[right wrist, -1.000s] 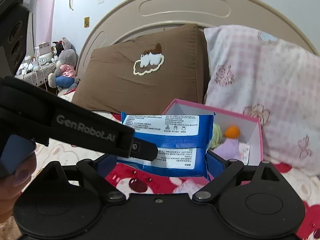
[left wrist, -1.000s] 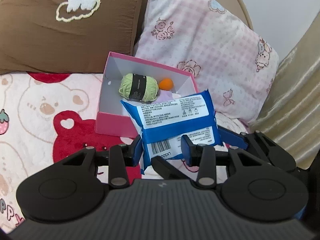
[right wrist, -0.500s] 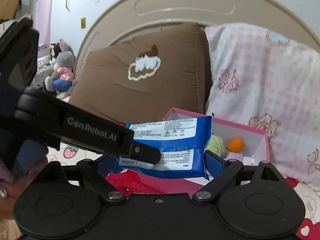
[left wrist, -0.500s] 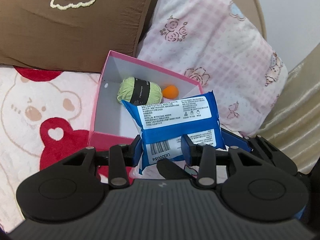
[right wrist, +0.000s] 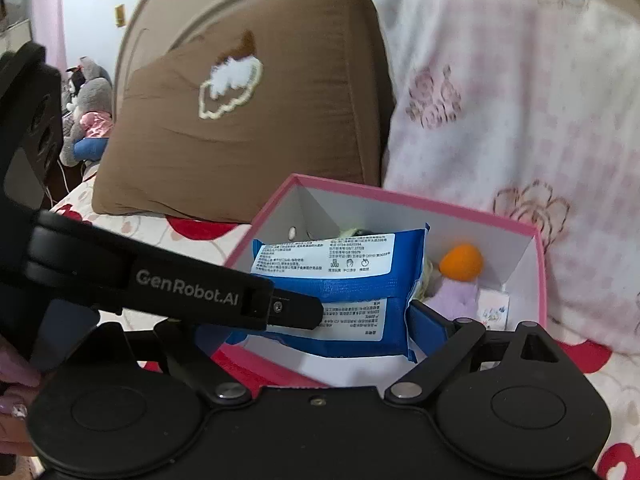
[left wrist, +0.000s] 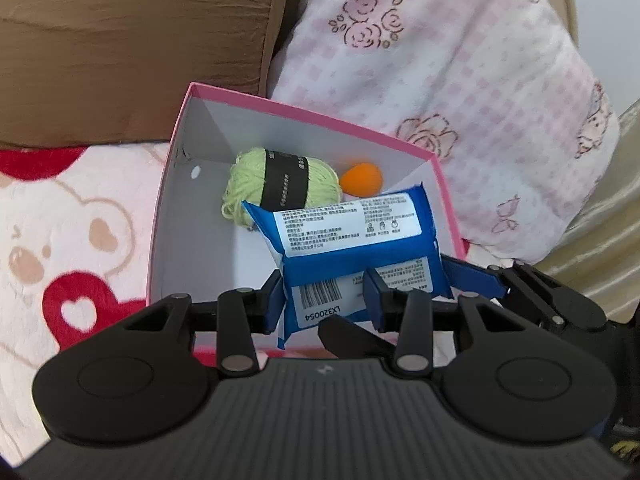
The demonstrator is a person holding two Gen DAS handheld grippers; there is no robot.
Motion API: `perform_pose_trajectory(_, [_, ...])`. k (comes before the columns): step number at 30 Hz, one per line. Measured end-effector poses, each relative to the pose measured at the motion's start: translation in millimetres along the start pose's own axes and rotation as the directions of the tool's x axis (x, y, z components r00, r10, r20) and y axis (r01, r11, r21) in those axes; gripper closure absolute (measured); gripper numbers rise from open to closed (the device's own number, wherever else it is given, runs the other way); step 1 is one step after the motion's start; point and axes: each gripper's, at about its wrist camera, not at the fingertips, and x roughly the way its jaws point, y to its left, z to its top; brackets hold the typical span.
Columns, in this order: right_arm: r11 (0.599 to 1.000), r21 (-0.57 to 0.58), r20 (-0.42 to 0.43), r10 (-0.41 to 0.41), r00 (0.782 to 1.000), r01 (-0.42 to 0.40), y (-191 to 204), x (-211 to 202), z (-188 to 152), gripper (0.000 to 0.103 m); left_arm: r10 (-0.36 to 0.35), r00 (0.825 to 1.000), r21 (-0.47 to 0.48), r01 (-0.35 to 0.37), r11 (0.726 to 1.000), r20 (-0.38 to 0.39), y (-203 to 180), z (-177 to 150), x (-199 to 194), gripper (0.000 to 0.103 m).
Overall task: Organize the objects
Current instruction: 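Lower the blue packet into the pink box beside the yarn ball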
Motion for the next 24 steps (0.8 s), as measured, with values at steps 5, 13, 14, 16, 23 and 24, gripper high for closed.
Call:
perform_pose_trajectory(5, [0.990,0.134,-0.041,0.054,0.998,-0.048,-22,22,-3,0.011,0.021,0.999,-0.003,-0.021,1.000,-0.028,7,11,17,0.064])
perform_pose_trajectory(13, [0.985,0.165,-0.107,0.057,0.993,-0.039,-31,50,-12,0.014,0.049,0.995,-0.013,-0.050,0.999,-0.084,19,16,47,0.064])
perform_pose_trajectory(14, [0.985,0.166,-0.112,0.057,0.992,-0.038,-33,52,-14,0.014,0.050,0.995,-0.011,-0.051,0.999,-0.087,20,15,50,0.063])
perform_pose_trajectory(16, [0.983,0.178,-0.123,0.067,0.990,-0.044,-37,56,-16,0.014,0.047,0.995,-0.040,-0.050,0.998,-0.089,22,12,55,0.063])
perform_pose_trajectory(23, [0.983,0.178,-0.191,0.075,0.979,-0.041,-44,63,-24,0.019,0.059,0.992,-0.030,-0.062,0.998,-0.109,21,6,63,0.065])
perform_pose_trajectory(24, [0.978,0.201,-0.188,0.089,0.978,-0.050,-49,65,-25,0.019,0.059,0.992,-0.034,-0.063,0.997,-0.109,22,6,64,0.065])
